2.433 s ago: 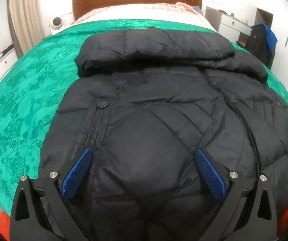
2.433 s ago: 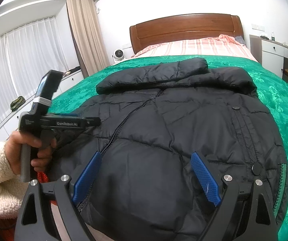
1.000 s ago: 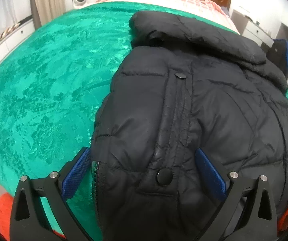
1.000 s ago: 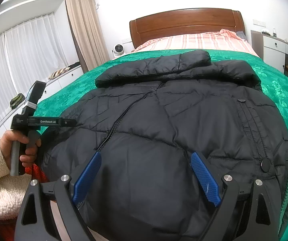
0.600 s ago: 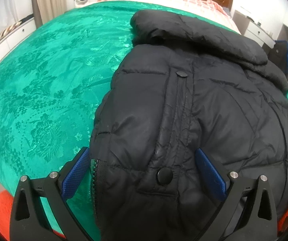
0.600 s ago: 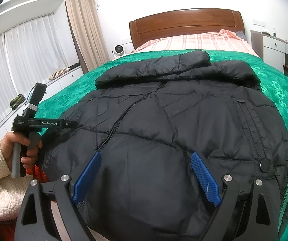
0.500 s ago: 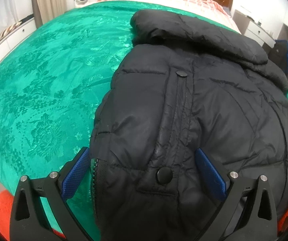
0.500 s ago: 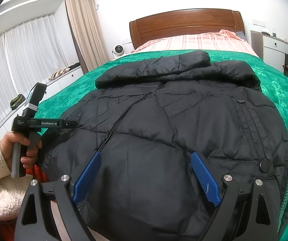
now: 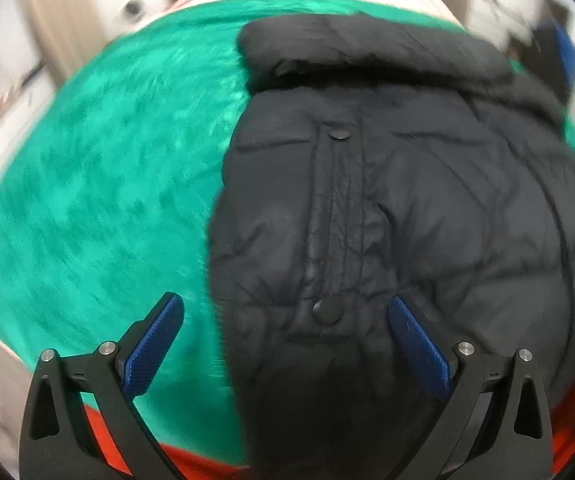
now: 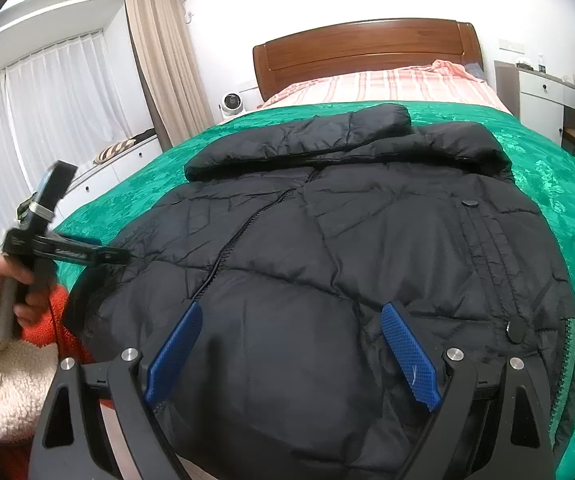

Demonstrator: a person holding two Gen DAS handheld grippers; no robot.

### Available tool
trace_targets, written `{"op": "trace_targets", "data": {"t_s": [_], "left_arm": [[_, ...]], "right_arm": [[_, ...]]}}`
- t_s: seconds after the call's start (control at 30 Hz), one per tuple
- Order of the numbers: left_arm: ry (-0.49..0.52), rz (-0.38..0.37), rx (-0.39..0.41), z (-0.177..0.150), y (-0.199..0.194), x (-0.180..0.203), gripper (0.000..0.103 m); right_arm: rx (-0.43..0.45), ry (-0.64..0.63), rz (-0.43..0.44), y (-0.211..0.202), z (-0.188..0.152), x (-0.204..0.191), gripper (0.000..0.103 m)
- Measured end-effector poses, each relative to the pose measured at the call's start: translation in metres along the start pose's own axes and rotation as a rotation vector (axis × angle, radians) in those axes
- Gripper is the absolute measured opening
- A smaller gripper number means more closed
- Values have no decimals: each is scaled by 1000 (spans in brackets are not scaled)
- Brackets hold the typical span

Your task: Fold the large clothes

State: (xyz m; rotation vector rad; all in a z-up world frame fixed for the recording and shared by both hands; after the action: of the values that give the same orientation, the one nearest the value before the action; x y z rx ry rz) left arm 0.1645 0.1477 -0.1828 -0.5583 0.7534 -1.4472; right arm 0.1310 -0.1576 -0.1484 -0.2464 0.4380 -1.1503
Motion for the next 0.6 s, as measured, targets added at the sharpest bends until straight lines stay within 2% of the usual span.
{"op": "trace_targets", "data": {"t_s": [0.07,0.17,0.23,0.33,0.5,0.6], "left_arm": [[169,72,30,10,-16,-3,102],[269,108,51,19,-30,-8,102],[234,84,46,18,-30,-10,102],[114,21,9,7,-15,-6,102],[-40,-54,-30,-13,11,19,102],[-61,-32,-15,-12,13,23,102]], "right_arm": [[-2,1,-2,0,0,1,90],[-3,11,1,2,-1,1,90],[-4,9,6,5,0,-1,90],[-9,-9,11,5,-3,-5,90],[-13,-27,2,3,-6,-5,90],[-11,-7,-4,4,-5,-1,90]]}}
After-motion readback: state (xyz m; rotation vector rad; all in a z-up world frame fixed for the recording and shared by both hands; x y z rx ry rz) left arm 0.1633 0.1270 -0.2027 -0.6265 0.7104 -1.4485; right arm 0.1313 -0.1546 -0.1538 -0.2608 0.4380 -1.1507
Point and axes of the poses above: each gripper's, at about its wrist camera, not at the fingertips, and y roughly the way its jaws point, x to its right, z to its top, the point moved 6 cm from there along y, roughly the way its jaws point, and after that the axes turned 12 degrees about x, right-handed, at the moved point
